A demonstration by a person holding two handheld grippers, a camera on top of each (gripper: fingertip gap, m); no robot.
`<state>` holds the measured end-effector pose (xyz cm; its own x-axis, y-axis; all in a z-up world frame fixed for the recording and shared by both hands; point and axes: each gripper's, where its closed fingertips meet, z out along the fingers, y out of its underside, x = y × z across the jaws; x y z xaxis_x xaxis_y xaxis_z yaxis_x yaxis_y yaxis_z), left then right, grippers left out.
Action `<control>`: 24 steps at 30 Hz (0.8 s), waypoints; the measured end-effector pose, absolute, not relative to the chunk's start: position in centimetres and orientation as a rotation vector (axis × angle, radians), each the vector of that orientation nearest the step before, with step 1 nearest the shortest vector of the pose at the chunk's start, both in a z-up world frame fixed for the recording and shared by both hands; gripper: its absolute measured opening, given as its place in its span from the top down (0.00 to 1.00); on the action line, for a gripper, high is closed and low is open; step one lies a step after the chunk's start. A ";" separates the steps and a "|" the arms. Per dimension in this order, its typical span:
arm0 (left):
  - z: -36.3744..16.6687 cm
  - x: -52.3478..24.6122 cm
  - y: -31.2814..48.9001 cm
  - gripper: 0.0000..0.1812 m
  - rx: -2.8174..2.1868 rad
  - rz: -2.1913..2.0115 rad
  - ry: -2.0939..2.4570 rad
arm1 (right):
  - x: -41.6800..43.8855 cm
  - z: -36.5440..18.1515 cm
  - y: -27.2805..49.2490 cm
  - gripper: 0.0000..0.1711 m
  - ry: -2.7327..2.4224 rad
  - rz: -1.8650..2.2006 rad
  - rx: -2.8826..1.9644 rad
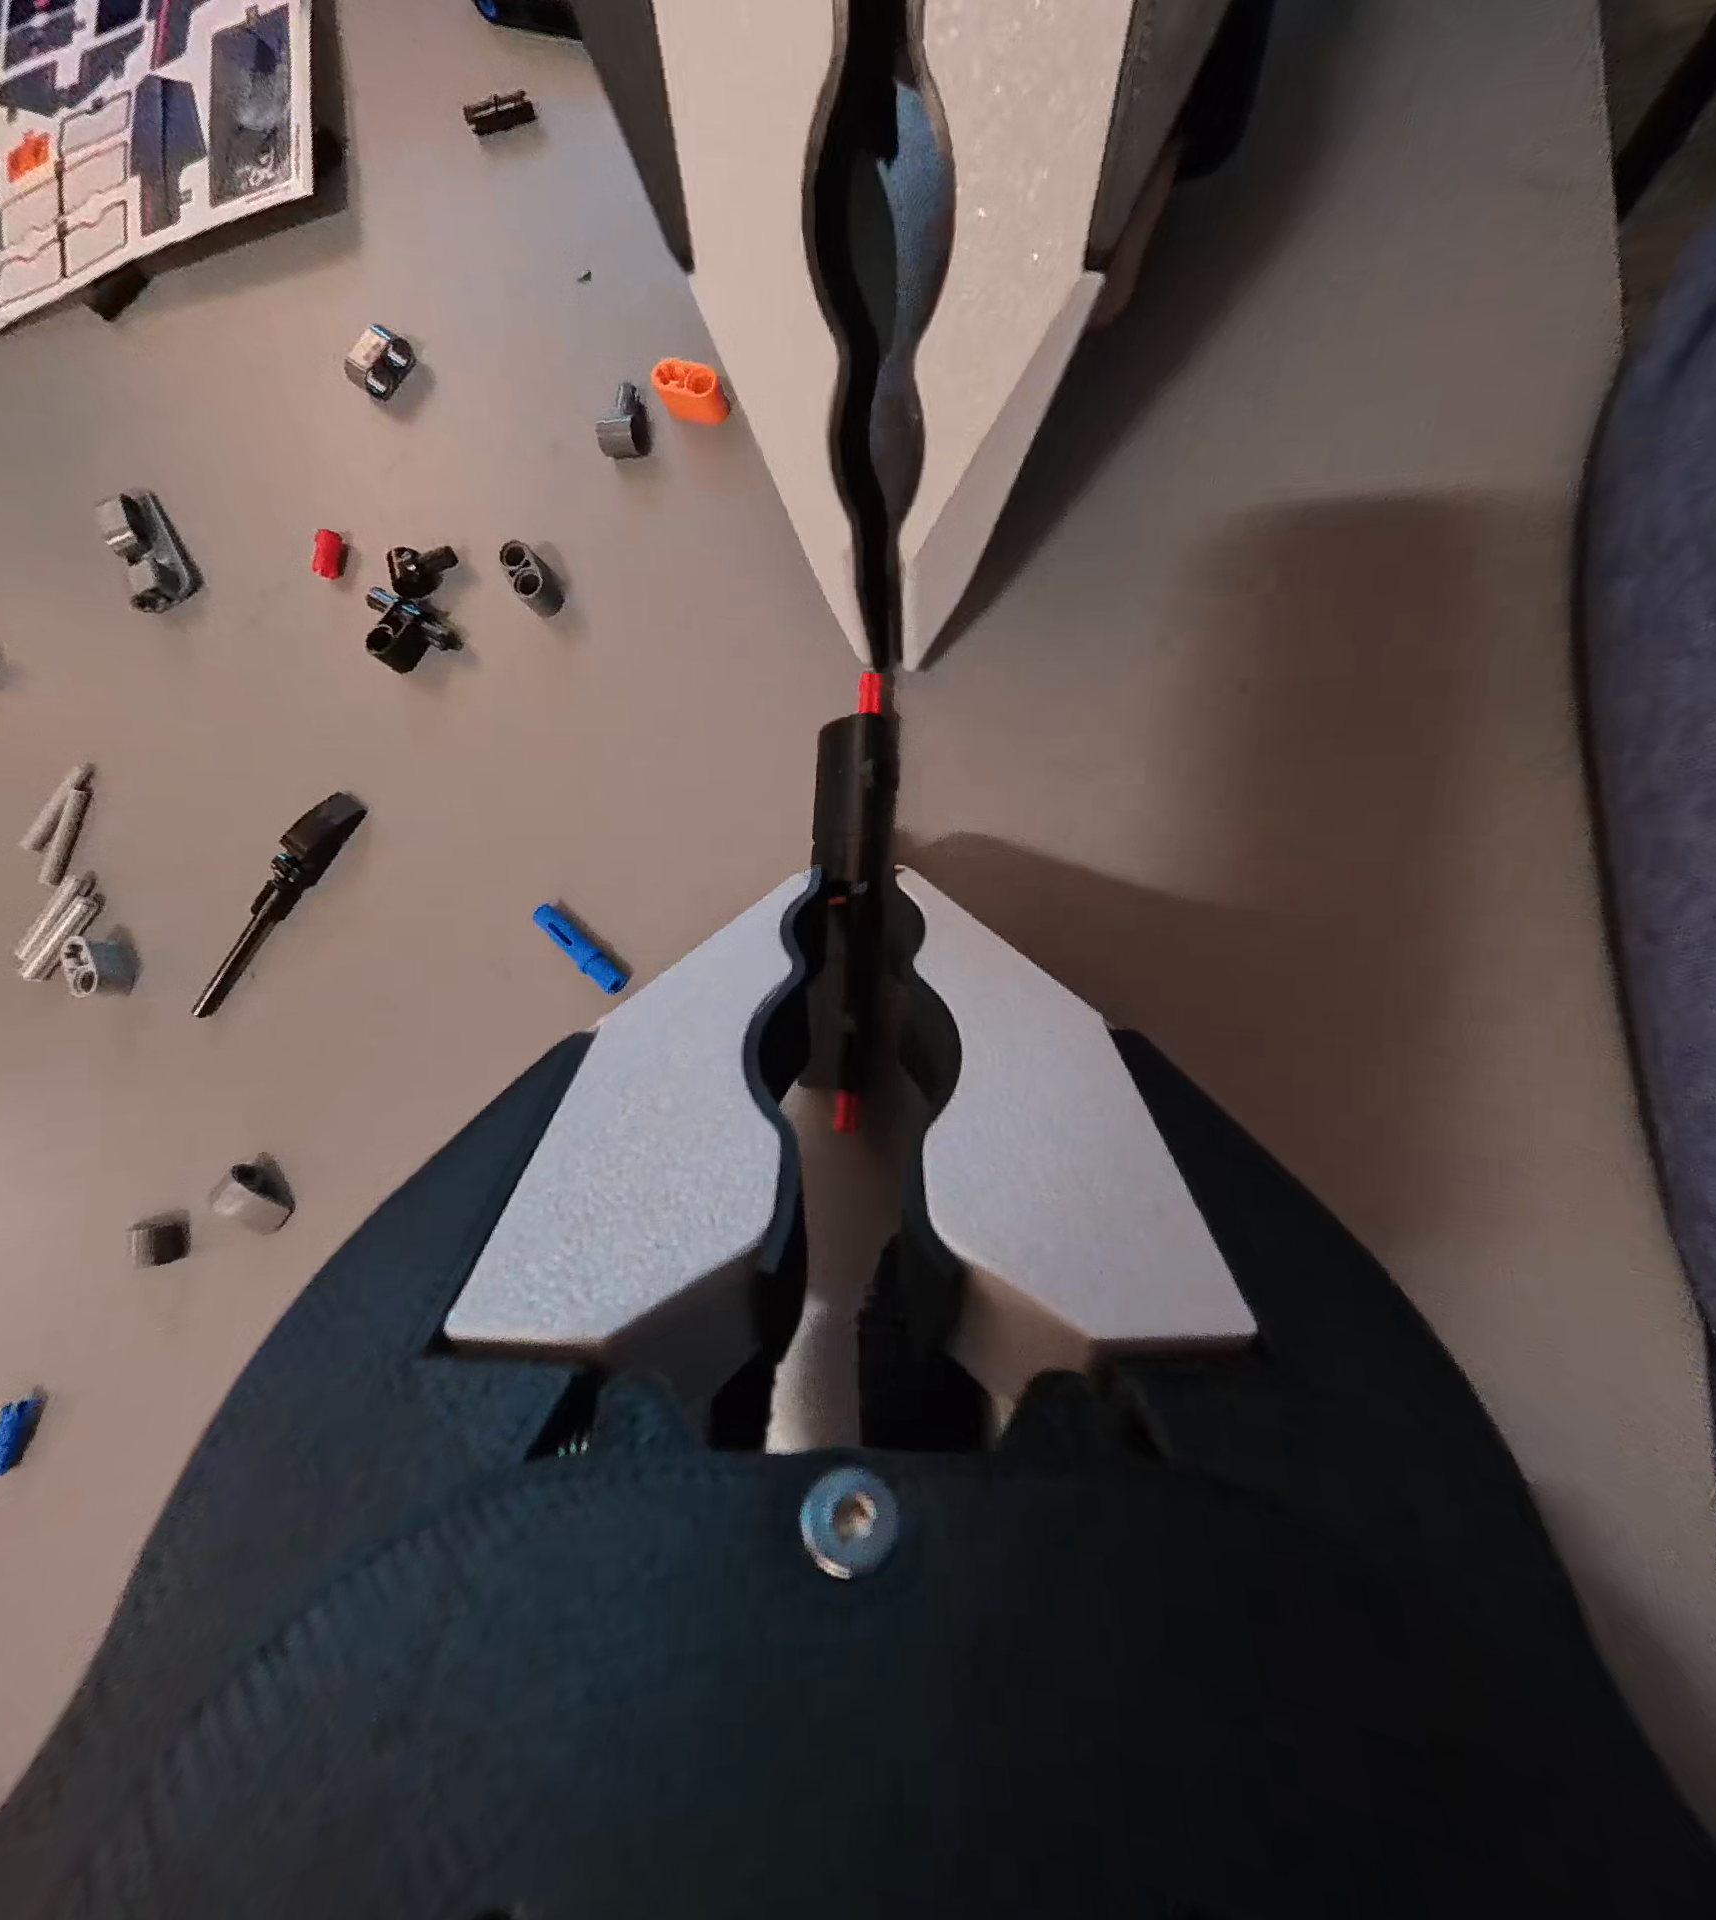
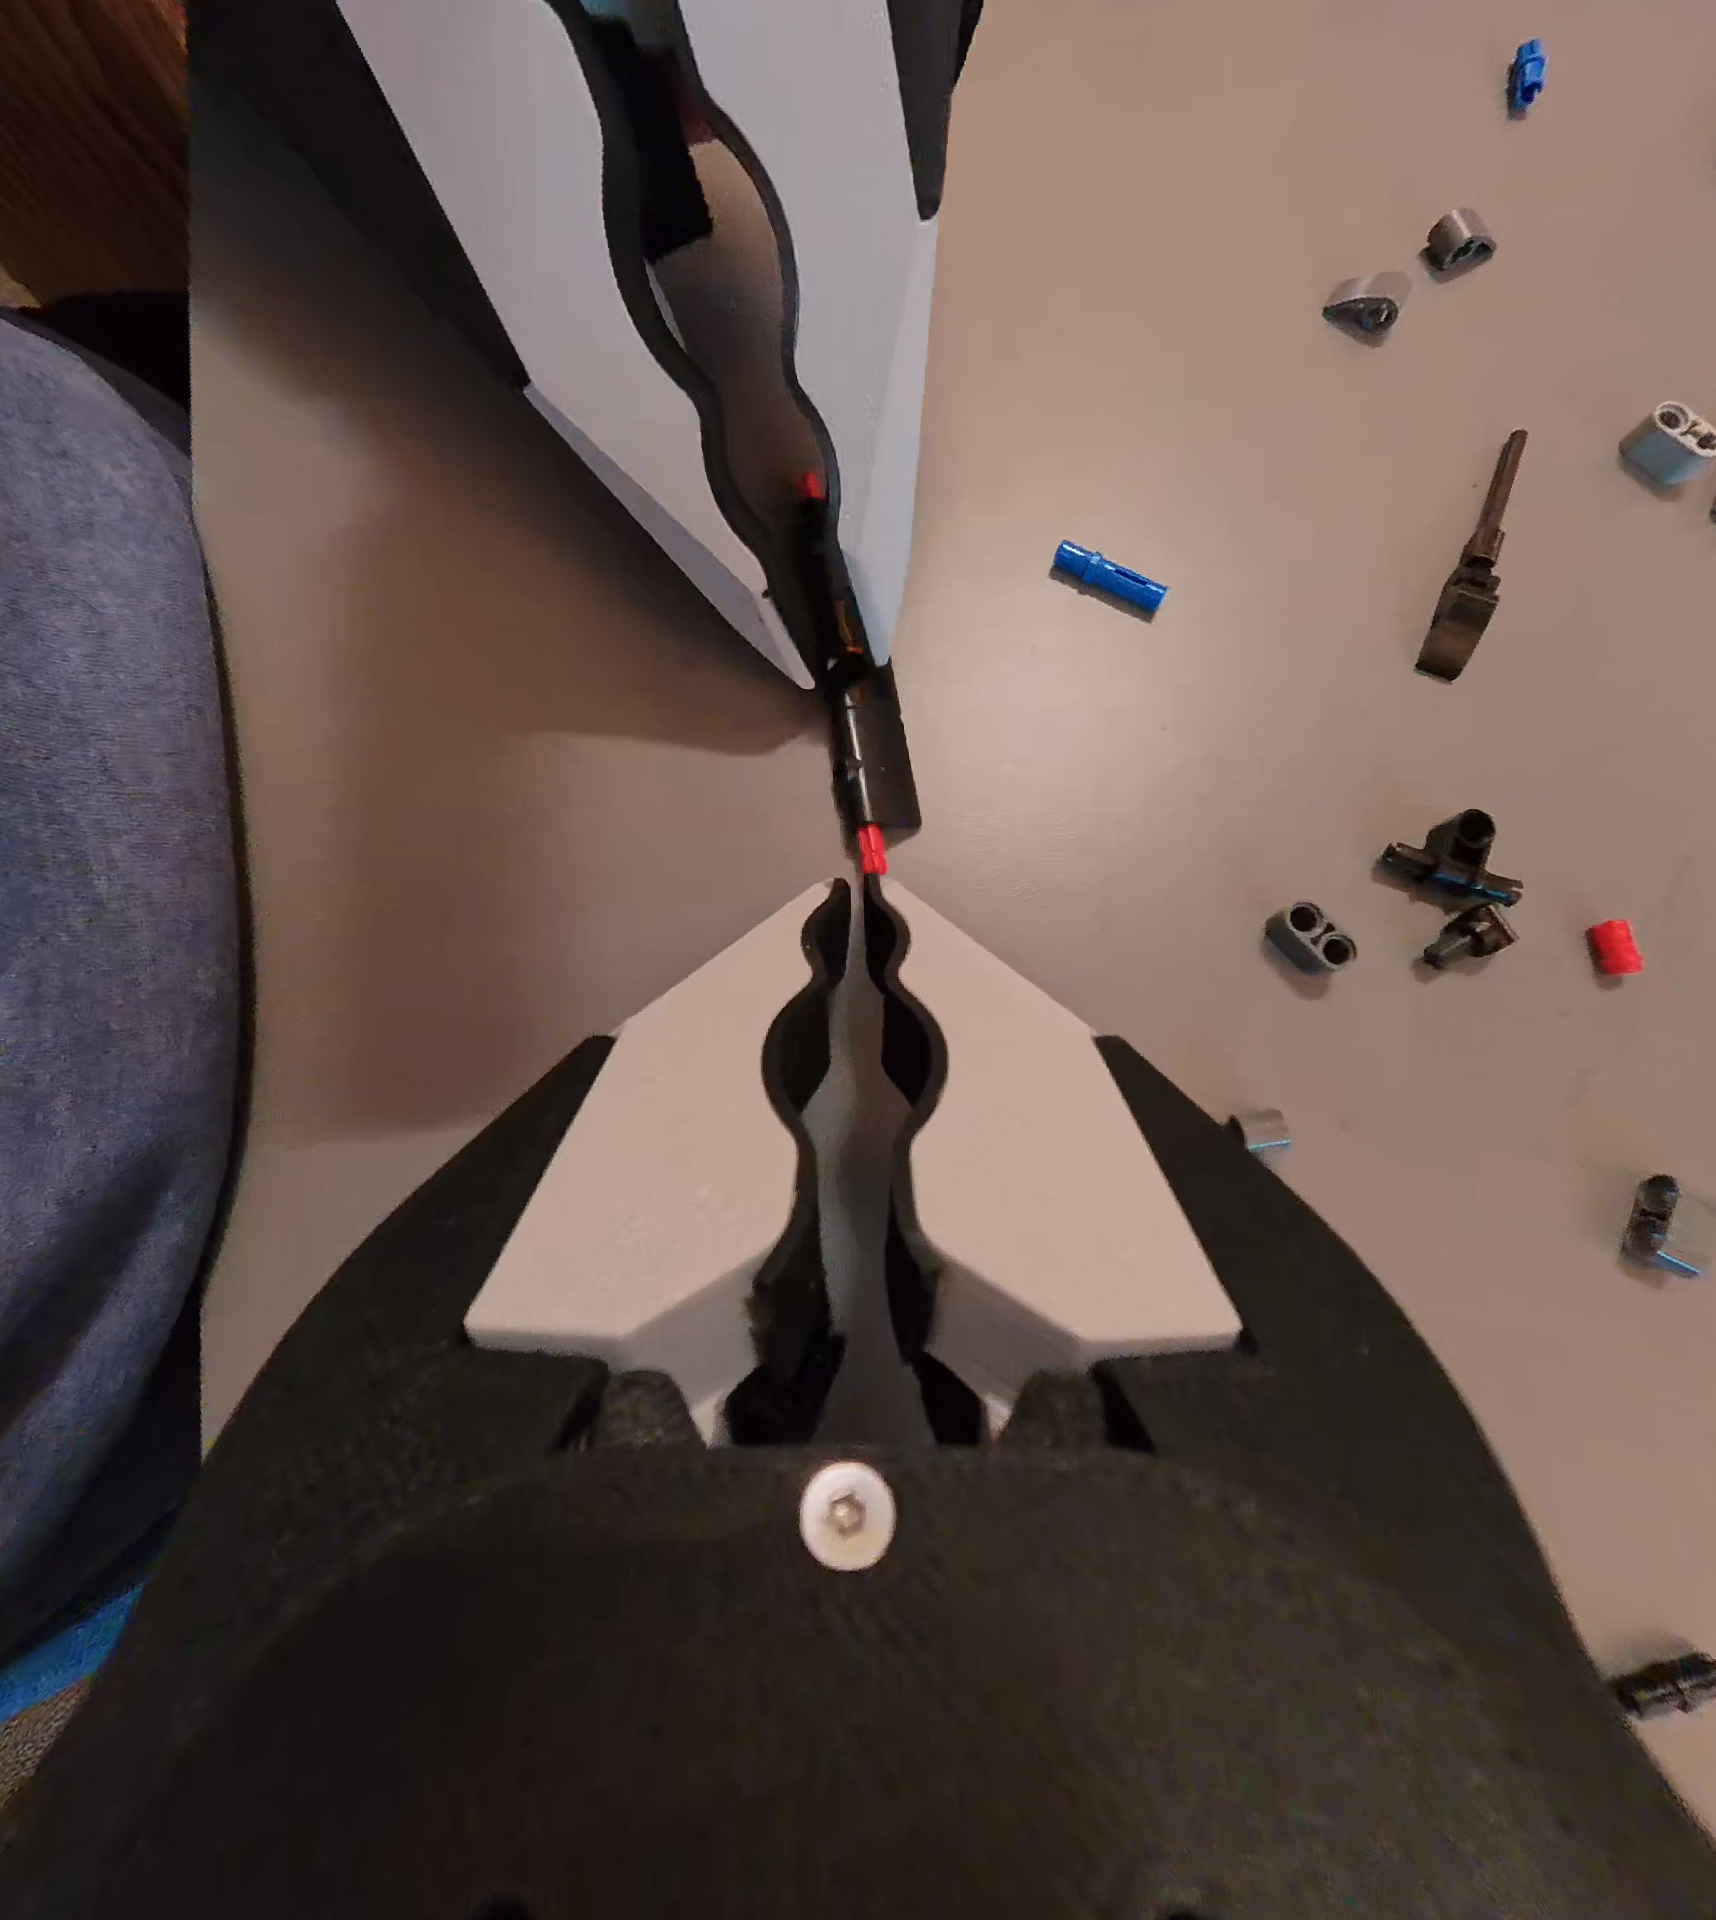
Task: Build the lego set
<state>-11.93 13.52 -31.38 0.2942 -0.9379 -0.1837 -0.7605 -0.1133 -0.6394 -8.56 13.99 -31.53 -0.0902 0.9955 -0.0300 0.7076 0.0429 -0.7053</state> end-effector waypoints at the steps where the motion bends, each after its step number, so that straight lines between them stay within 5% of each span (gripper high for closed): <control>1: -31.4 -11.9 13.5 0.96 -1.923 -0.355 1.515 | -8.6 -31.6 14.1 1.00 -1.849 0.788 -1.708; 24: -31.5 -11.4 13.6 0.97 -1.931 -0.421 1.540 | -8.4 -31.4 14.9 1.00 -1.920 0.796 -1.652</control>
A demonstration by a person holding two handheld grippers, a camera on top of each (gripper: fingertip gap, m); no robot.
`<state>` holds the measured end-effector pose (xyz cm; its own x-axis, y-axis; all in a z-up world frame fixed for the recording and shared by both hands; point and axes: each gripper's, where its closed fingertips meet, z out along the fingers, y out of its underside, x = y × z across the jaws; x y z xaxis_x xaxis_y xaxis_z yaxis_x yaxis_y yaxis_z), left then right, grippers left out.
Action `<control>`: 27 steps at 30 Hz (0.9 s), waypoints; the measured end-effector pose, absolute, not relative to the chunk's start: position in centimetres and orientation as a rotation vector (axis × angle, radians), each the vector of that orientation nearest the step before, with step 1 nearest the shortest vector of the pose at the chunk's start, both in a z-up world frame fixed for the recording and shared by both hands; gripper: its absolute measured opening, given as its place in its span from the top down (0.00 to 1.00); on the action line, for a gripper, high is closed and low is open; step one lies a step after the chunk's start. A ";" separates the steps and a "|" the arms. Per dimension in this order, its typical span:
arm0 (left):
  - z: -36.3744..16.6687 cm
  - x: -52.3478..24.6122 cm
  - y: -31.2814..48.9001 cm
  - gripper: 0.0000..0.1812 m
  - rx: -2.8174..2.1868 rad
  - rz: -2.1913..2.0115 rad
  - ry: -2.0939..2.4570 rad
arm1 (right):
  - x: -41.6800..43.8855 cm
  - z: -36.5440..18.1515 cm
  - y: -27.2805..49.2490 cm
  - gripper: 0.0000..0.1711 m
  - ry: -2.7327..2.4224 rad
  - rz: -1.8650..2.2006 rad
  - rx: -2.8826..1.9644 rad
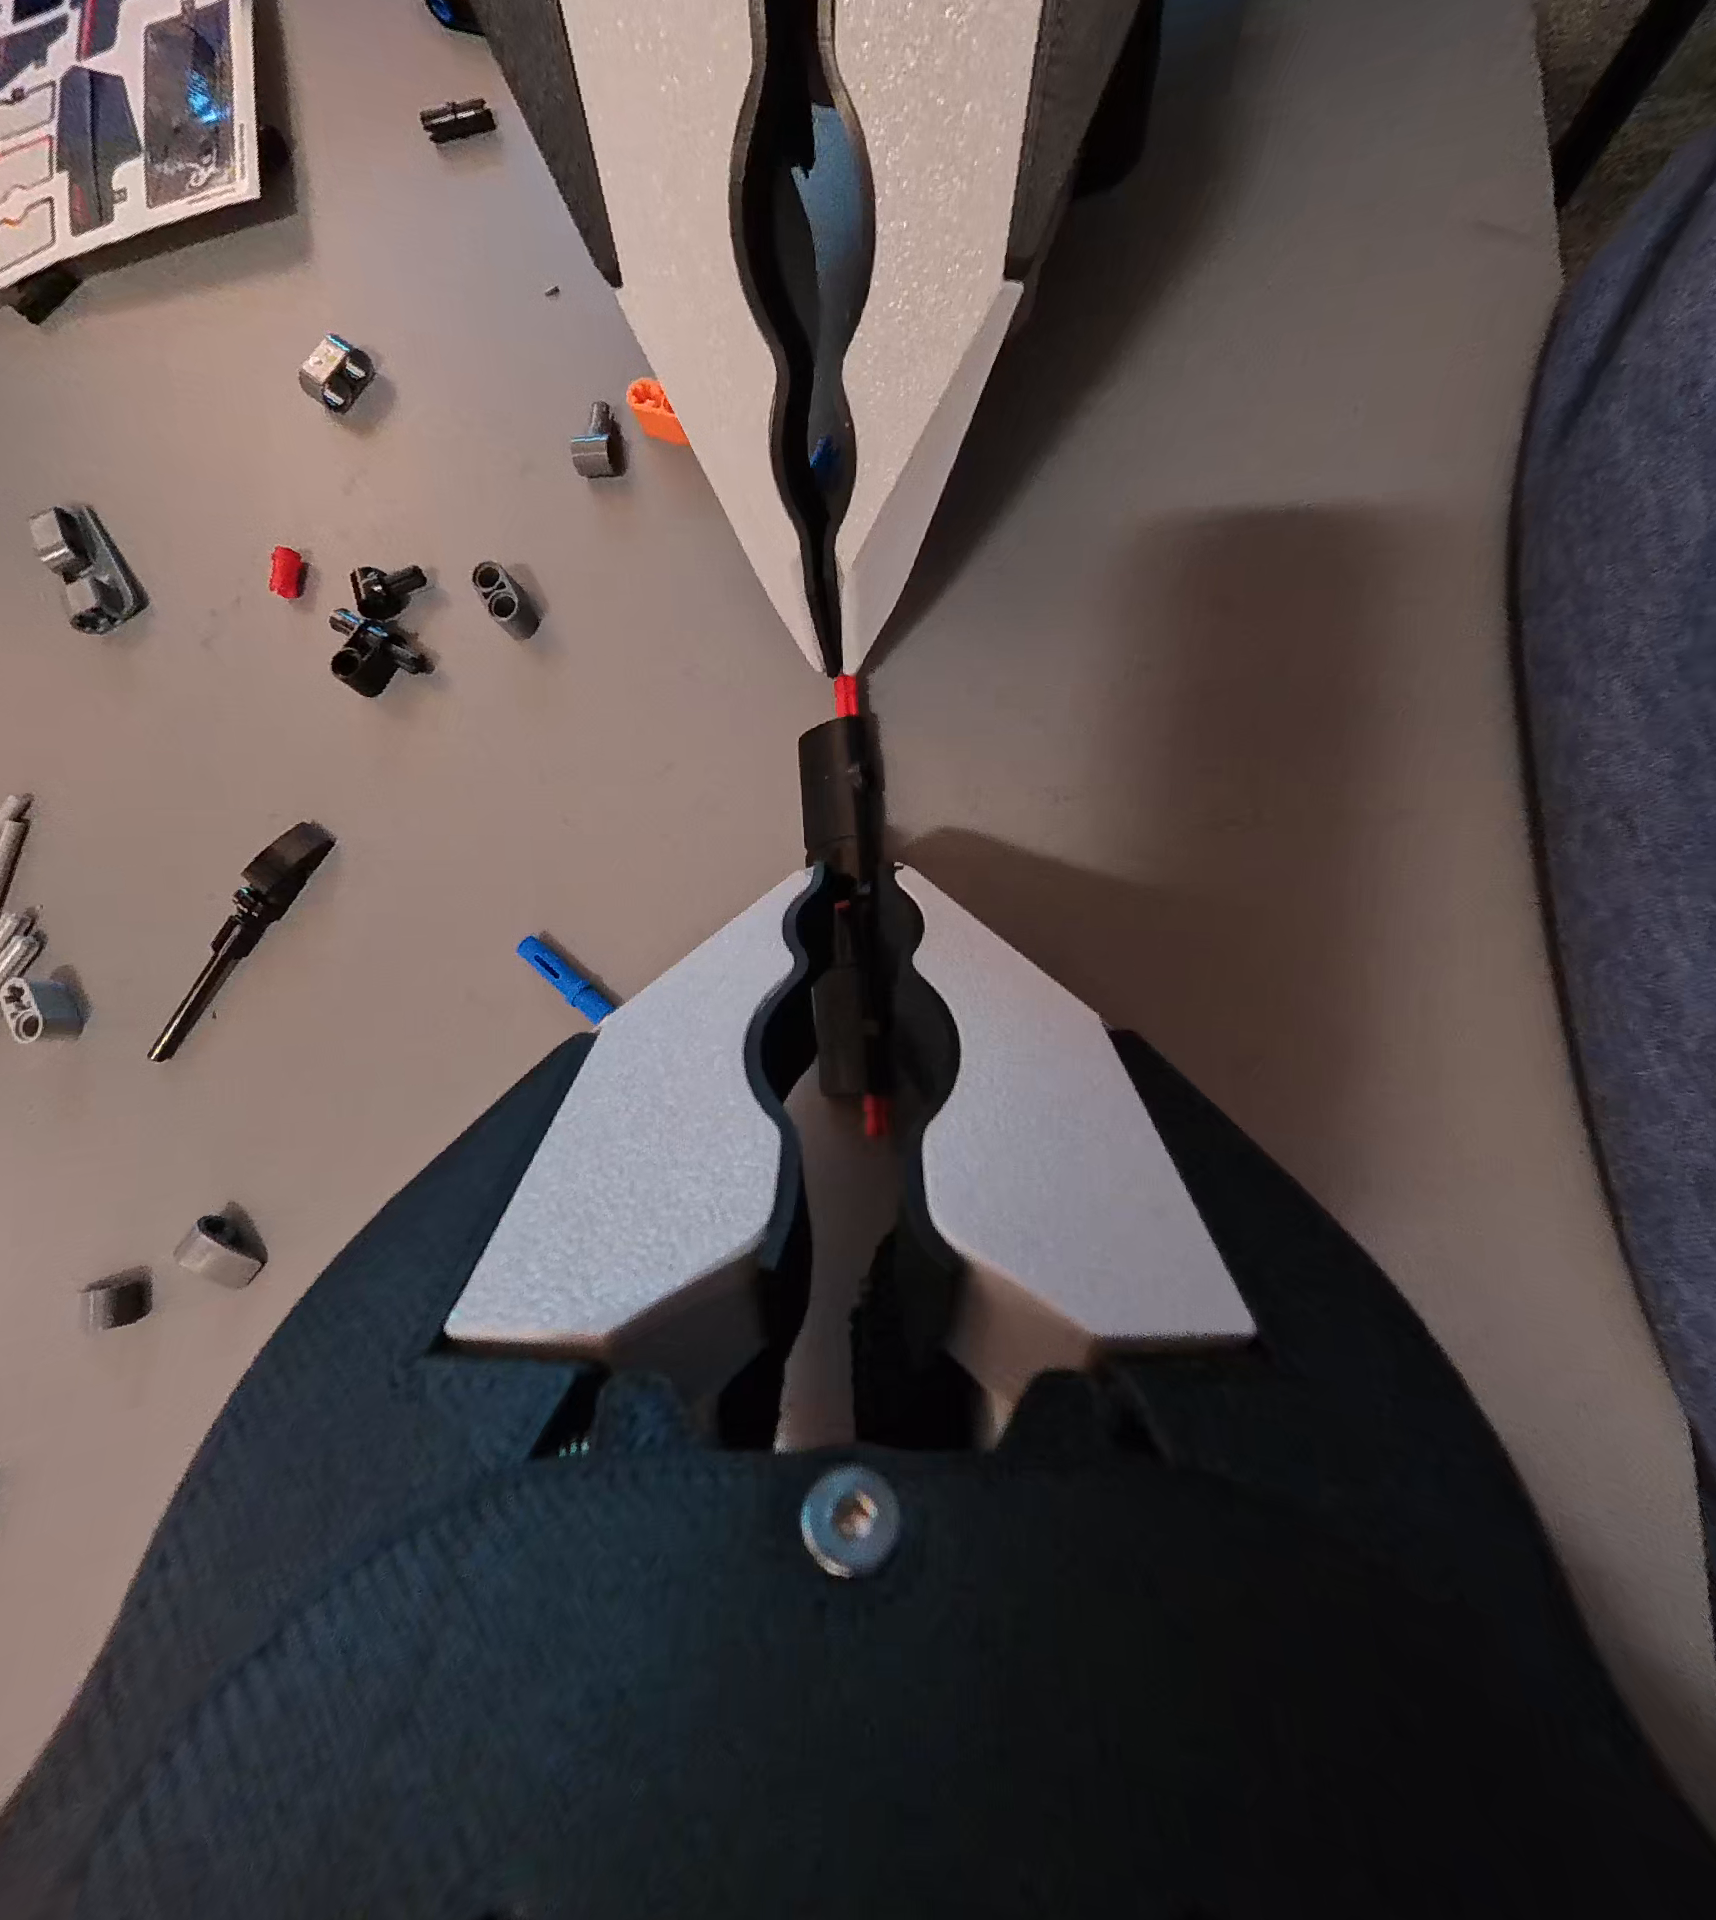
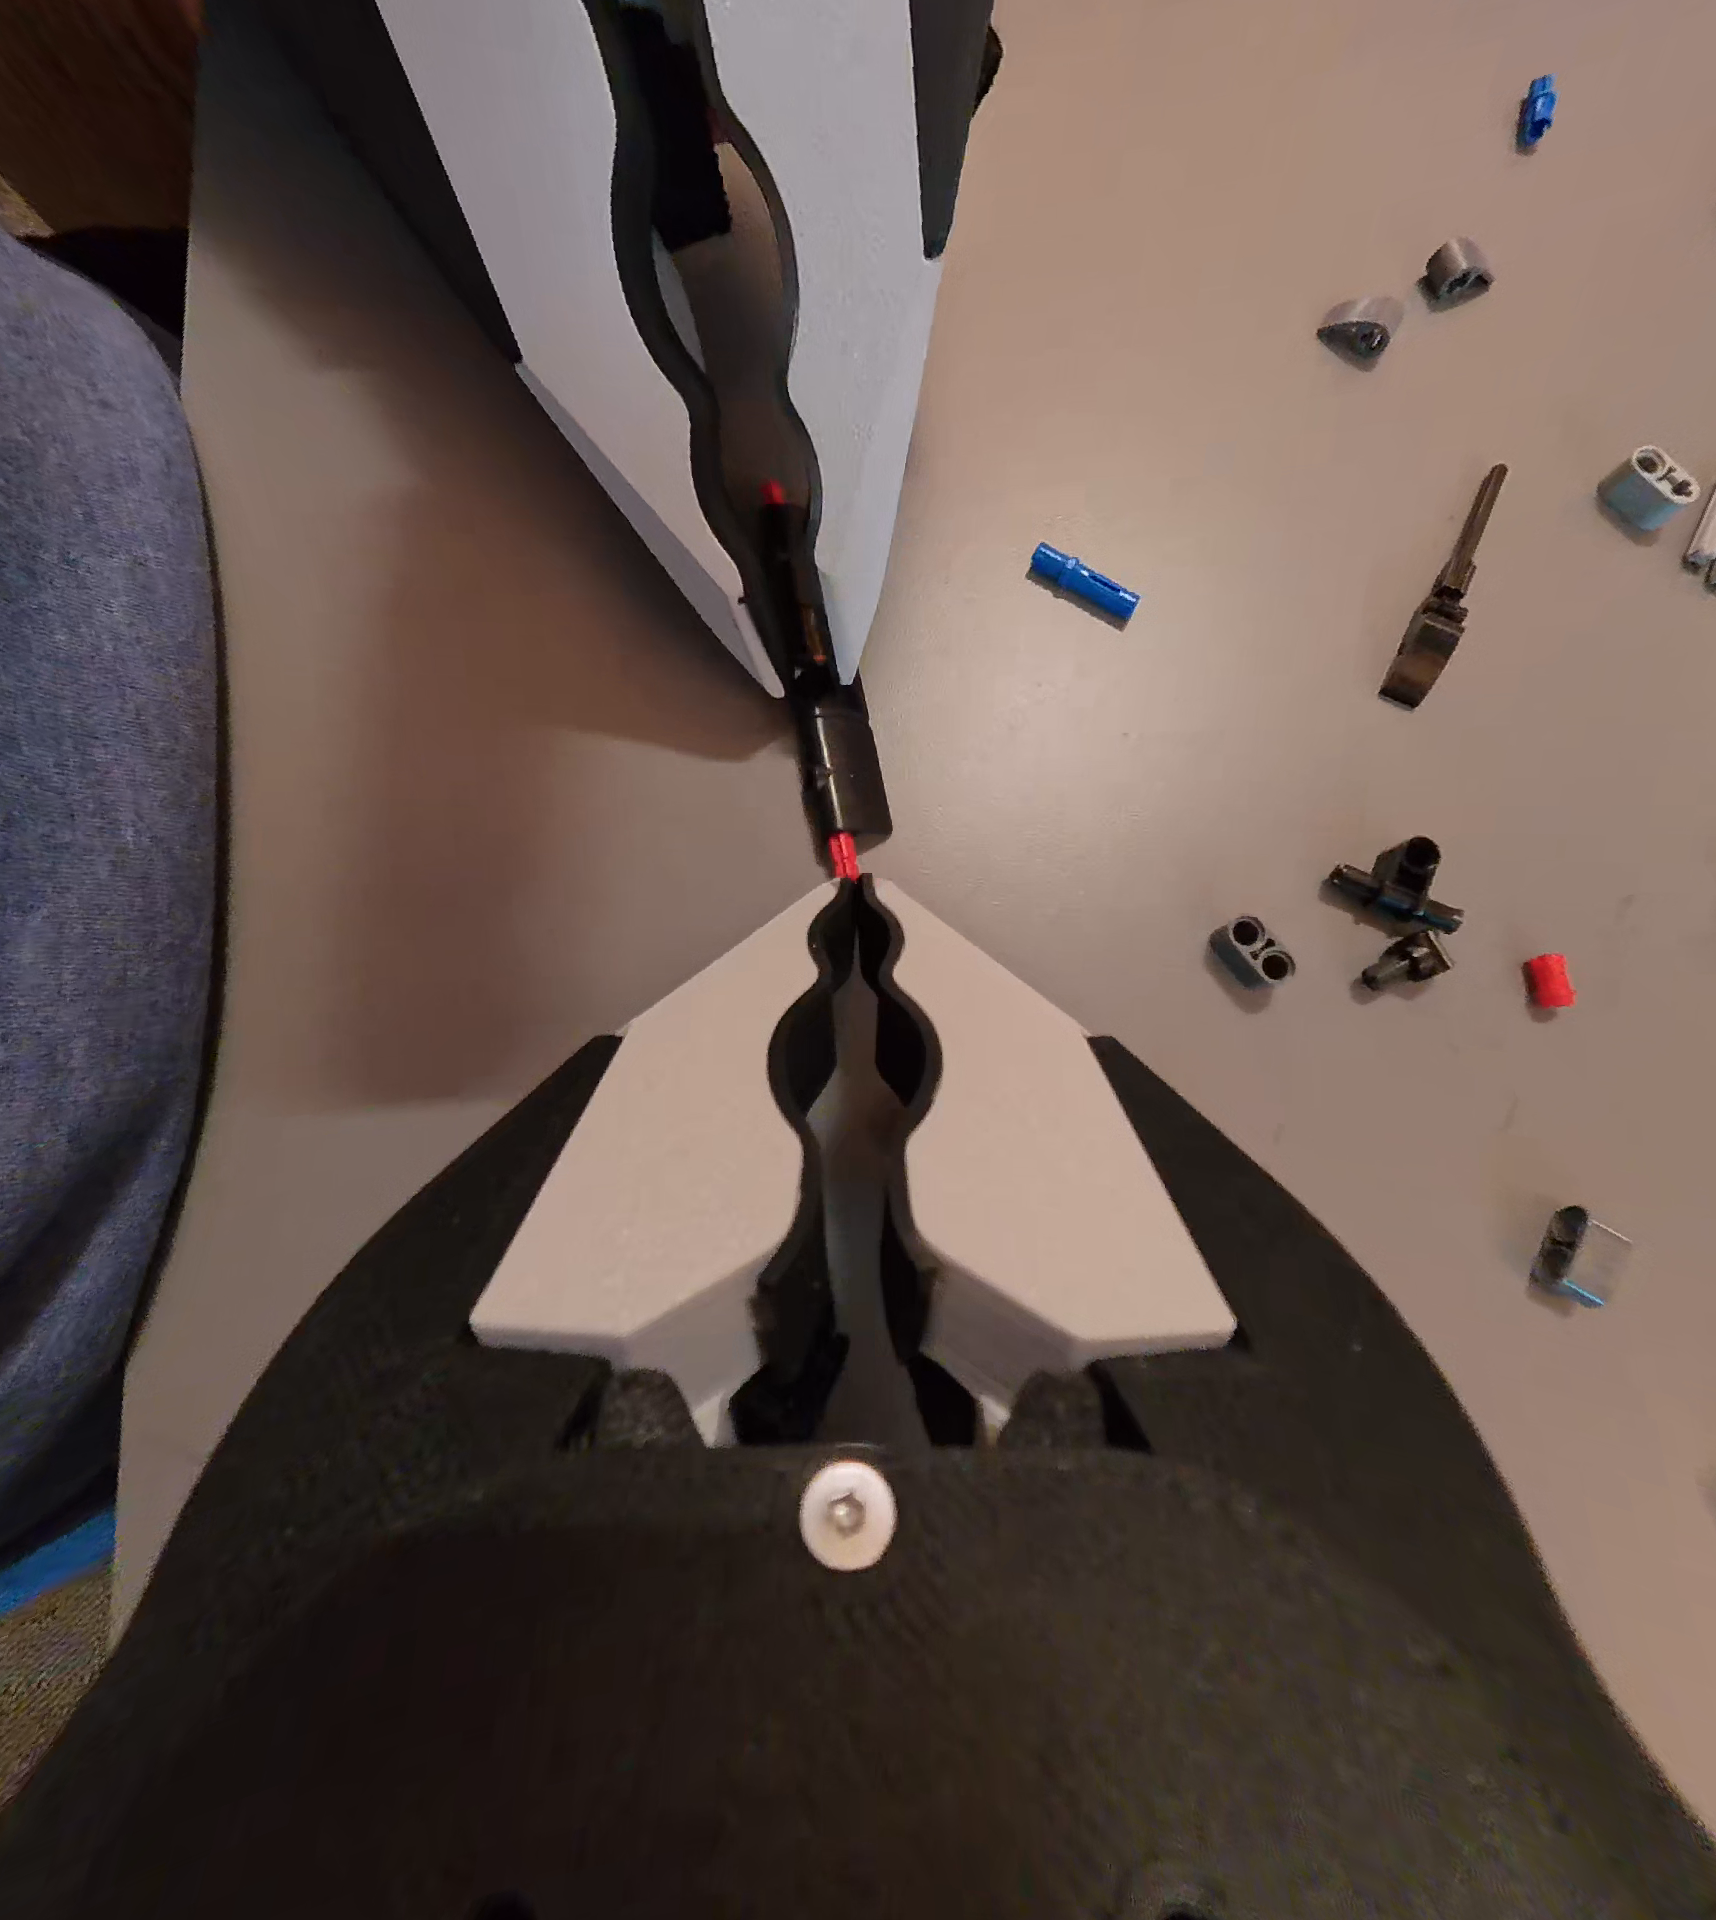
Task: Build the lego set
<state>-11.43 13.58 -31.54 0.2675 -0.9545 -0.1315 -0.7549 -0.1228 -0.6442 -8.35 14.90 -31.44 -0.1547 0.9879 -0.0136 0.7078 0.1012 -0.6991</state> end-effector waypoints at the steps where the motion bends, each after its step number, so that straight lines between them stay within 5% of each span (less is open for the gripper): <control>1: -31.5 -11.4 13.6 0.97 -1.933 -0.425 1.542 | -8.3 -31.5 14.9 1.00 -1.924 0.803 -1.650; 27: -31.4 -10.9 13.8 0.97 -1.917 -0.420 1.551 | -8.1 -31.7 14.8 1.00 -2.026 0.704 -1.613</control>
